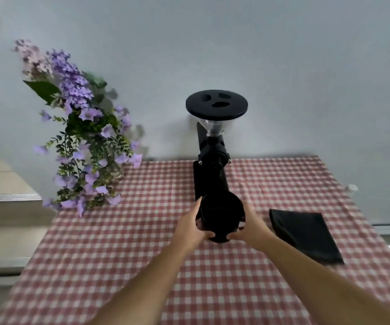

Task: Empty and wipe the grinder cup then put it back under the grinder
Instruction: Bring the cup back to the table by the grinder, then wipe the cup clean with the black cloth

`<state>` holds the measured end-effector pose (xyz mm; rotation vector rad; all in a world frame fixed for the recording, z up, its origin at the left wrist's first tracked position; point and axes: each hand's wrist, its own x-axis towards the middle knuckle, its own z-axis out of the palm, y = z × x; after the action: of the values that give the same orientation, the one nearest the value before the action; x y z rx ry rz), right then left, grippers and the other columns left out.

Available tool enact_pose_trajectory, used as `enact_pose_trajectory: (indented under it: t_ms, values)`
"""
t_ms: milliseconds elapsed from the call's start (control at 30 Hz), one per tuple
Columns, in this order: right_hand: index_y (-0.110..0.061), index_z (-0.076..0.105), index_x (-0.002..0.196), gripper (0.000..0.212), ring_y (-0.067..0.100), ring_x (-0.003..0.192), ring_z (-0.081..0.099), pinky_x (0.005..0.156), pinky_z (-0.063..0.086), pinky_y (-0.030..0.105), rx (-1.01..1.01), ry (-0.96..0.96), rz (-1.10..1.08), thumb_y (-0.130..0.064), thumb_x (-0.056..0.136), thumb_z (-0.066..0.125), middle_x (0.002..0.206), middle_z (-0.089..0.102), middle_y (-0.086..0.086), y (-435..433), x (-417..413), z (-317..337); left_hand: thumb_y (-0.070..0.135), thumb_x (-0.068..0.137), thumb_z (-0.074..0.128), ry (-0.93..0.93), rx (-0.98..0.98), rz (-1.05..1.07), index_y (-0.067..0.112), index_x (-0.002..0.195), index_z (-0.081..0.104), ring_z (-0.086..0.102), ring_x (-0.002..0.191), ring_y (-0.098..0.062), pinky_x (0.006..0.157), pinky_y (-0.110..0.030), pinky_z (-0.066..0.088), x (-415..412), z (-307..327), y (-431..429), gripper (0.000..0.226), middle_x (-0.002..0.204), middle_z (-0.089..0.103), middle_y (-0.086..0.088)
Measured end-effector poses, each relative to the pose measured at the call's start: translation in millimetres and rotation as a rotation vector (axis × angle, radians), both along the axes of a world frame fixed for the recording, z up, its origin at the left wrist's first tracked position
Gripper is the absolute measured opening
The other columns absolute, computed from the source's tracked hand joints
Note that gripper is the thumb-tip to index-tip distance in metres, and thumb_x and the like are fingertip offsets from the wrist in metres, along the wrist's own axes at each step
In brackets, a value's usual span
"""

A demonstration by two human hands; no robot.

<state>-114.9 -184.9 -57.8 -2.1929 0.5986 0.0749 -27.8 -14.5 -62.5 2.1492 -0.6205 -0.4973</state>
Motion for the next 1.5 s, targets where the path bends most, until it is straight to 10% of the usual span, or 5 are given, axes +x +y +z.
enact_pose_trajectory:
  t_ms: [533,700,1067,1500]
  values:
    - [-0.039,-0.001,0.147,0.109,0.027,0.116,0.057,0.088,0.055,0.037,-0.018,0.207,0.229,-0.016,0.075,0.077,0.14,0.048,0.01,-53,7,11,0.055,0.086,0.063,-0.189,0.121,0.109,0.032,0.154,0.014,0.021,0.146,-0.018,0.118,-0.04,0.024,1,19,-34,0.087,0.16,0.019,0.003]
    - [-0.032,0.015,0.147,0.093,0.022,0.109,0.057,0.08,0.051,0.027,-0.102,0.223,0.068,-0.02,0.078,0.076,0.146,0.041,0.006,-110,-29,25,0.037,0.094,0.059,-0.368,0.071,-0.097,0.024,0.152,0.027,0.016,0.146,-0.014,0.118,-0.031,0.017,-13,47,-114,0.067,0.158,0.024,0.003]
    - [-0.028,0.039,0.135,0.067,0.017,0.115,0.05,0.099,0.046,0.035,-0.115,0.279,-0.139,-0.025,0.077,0.073,0.133,0.049,0.0,-203,-116,-9,0.044,0.095,0.056,-0.155,0.538,-0.441,0.022,0.156,0.004,0.008,0.15,-0.023,0.119,-0.043,0.017,-68,-28,-221,0.083,0.165,0.003,0.001]
    - [-0.009,0.056,0.119,0.043,0.02,0.091,0.063,0.077,0.055,0.031,0.248,0.229,-0.425,-0.025,0.082,0.071,0.106,0.065,0.005,-206,-98,-33,0.027,0.093,0.058,-0.321,0.425,-0.152,0.016,0.103,0.064,0.049,0.107,-0.018,0.091,-0.031,0.044,-73,-38,-236,0.016,0.116,0.051,0.0]
